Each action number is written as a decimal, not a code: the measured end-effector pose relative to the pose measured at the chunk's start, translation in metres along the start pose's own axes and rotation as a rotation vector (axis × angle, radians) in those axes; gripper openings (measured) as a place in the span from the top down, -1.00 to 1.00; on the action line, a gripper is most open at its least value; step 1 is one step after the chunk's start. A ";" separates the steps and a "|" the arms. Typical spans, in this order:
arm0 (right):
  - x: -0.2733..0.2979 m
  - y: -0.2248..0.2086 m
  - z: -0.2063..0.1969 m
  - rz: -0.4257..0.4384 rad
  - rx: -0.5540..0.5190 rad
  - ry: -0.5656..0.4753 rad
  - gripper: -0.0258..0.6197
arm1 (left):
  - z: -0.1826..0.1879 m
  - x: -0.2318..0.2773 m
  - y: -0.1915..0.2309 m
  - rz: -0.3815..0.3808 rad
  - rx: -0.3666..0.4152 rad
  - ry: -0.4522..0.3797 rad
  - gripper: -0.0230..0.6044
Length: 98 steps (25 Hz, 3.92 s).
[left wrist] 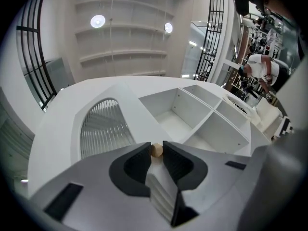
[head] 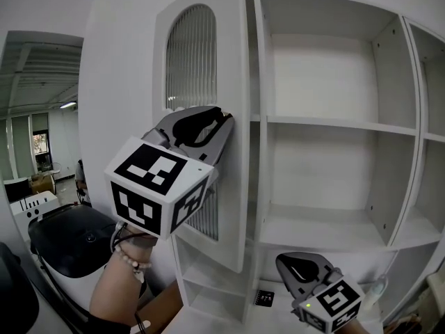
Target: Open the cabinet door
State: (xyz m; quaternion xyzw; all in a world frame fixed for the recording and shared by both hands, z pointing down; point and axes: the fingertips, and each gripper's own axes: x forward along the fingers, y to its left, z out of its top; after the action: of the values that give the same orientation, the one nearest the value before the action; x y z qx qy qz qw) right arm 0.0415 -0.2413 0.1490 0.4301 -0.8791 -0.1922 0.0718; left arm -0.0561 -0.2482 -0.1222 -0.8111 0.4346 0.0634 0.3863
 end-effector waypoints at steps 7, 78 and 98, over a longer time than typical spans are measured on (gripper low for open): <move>0.004 0.010 0.006 0.010 0.001 -0.007 0.92 | 0.010 -0.028 0.010 -0.018 0.012 -0.026 0.68; 0.070 0.130 0.035 0.279 0.022 -0.013 0.92 | -0.056 -0.280 0.164 0.549 0.107 0.321 0.93; 0.058 0.135 -0.004 0.248 0.053 -0.040 0.92 | -0.115 -0.292 0.021 0.441 0.008 0.396 0.93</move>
State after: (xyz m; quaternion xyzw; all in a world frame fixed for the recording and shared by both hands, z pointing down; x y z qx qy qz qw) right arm -0.0919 -0.2125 0.2043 0.3160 -0.9316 -0.1669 0.0662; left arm -0.2780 -0.1424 0.0739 -0.6921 0.6676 -0.0154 0.2739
